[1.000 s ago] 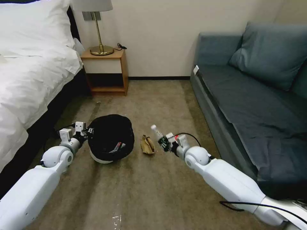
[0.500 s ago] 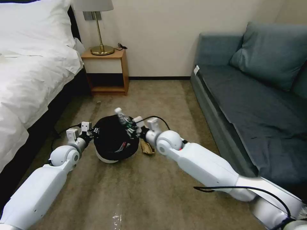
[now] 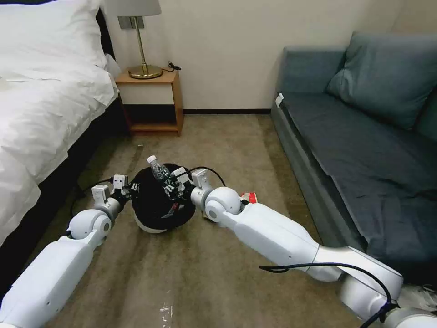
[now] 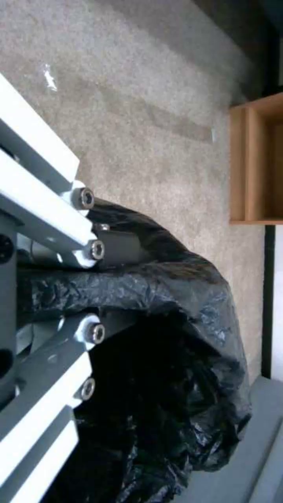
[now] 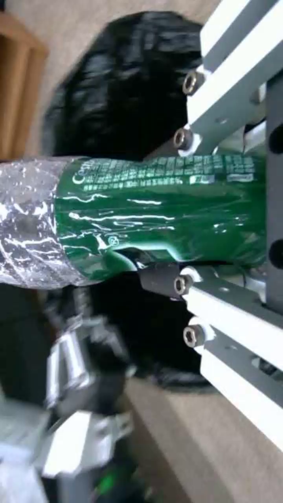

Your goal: Pick up the trash bin, then pick up the garbage on the floor and place it into the trash bin.

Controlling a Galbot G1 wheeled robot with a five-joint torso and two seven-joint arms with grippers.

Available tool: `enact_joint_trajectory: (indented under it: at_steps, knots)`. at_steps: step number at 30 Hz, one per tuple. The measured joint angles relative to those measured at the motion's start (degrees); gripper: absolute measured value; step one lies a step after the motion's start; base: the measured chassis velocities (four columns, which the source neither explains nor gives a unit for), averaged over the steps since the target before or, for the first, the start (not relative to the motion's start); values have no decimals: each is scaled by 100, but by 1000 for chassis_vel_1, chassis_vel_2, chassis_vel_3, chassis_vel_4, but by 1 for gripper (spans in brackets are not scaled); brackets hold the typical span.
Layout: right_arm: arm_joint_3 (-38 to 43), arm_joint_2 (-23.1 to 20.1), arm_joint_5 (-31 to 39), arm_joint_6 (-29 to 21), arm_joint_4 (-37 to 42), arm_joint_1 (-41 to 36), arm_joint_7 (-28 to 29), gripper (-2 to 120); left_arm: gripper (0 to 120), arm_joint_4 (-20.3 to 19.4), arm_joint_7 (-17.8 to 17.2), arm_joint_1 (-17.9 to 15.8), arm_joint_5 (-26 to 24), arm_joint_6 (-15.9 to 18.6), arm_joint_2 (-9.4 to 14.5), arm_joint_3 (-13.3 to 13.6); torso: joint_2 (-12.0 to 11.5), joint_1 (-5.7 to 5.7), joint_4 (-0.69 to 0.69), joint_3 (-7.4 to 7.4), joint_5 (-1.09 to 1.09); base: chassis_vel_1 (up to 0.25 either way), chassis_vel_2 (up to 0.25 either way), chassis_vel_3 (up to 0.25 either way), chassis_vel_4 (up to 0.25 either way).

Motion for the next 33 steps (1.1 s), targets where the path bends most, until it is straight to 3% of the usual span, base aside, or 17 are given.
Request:
enact_joint_trajectory:
  at_steps: [19, 33]
  knots:
    - [-76, 190, 2, 46, -12, -172, 434, 94, 4, -35, 19, 21, -6, -9, 19, -51, 0, 0, 1, 0, 0, 0, 0, 0, 0]
    - [366, 153, 277, 355, 178, -358, 1180, 100, 4, -61, -54, 87, 3, -85, -13, -233, 0, 0, 0, 0, 0, 0, 0, 0, 0]
